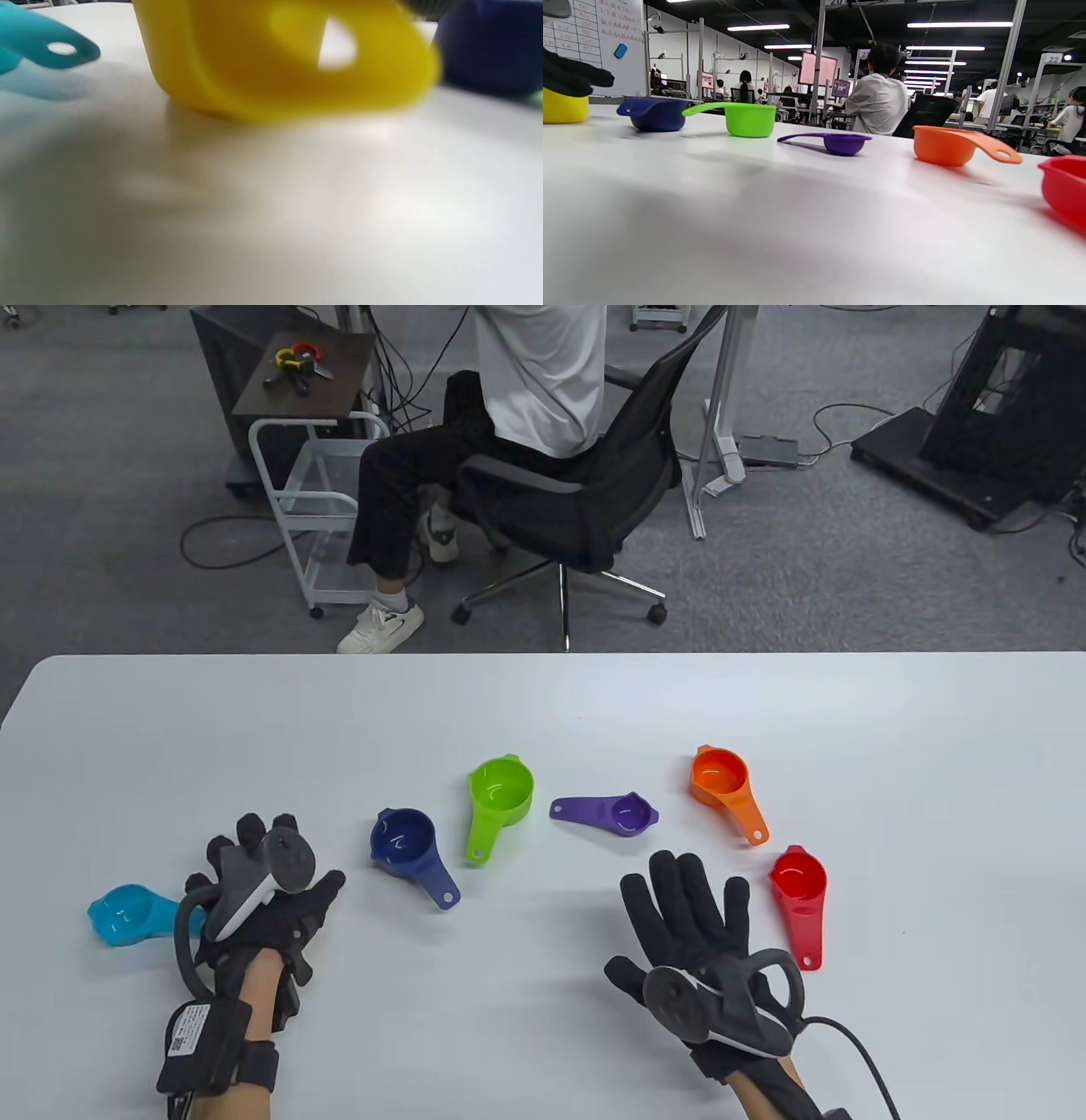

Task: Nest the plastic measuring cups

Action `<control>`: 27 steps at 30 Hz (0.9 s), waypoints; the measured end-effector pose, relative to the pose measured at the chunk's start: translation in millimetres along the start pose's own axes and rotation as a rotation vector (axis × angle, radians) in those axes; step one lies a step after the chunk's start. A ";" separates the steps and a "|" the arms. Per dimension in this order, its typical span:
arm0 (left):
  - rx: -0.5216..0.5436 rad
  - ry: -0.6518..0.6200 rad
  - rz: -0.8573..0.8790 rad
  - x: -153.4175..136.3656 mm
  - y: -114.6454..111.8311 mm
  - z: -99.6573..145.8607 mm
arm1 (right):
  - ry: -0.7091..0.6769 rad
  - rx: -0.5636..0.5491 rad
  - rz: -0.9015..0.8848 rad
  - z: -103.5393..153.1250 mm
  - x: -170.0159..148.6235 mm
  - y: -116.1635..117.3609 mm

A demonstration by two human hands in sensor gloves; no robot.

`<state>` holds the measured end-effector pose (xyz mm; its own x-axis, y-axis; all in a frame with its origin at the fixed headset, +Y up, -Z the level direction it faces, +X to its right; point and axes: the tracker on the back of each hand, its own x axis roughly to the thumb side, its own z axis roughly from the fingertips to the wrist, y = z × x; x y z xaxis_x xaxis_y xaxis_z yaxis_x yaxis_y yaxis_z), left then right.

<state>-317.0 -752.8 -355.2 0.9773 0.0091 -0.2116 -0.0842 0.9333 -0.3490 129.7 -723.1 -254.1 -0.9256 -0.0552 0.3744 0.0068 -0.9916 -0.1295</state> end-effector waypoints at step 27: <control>0.077 -0.448 -0.117 271.6 -17.9 102.4 | 0.087 -0.025 -0.065 8.8 -12.5 -7.9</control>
<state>-30.1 -730.2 -312.9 0.9684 0.0405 0.2462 0.0296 0.9611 -0.2745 144.5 -715.6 -249.6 -0.9532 0.0205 0.3018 -0.0626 -0.9894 -0.1307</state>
